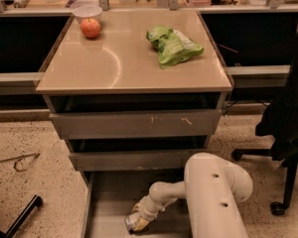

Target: Pick blue plastic bottle from bottom drawer and place on counter

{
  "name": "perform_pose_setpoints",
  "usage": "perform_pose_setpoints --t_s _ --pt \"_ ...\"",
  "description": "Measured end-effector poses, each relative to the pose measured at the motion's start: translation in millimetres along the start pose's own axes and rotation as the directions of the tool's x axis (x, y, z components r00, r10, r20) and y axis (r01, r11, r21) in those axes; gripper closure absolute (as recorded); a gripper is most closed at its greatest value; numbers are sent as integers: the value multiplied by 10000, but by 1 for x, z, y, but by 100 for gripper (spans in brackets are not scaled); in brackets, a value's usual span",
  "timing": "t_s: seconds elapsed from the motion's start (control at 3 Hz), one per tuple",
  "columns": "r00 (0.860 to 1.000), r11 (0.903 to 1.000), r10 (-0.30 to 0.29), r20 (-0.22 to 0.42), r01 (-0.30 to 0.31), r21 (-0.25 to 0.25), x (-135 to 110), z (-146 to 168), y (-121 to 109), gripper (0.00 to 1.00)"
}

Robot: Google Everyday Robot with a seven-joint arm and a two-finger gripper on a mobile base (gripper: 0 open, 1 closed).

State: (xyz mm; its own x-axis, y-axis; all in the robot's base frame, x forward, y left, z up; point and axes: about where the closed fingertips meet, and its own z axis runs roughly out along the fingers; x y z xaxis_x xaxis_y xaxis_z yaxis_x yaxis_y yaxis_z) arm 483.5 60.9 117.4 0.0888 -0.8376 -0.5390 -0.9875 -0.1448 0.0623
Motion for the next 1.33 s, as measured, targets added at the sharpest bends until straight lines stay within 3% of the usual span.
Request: perform_pose_setpoints --t_s 0.33,0.67,1.0,1.33 --pt "9995 9984 259 181 -268 499 -8 -26 5 88" --pt "9990 9744 371 260 -420 2210 -26 -102 -16 100" --pt "9999 9414 168 14 -163 3368 -54 -165 -28 100" --pt "9994 9202 -352 -21 332 3900 -77 -193 -30 100"
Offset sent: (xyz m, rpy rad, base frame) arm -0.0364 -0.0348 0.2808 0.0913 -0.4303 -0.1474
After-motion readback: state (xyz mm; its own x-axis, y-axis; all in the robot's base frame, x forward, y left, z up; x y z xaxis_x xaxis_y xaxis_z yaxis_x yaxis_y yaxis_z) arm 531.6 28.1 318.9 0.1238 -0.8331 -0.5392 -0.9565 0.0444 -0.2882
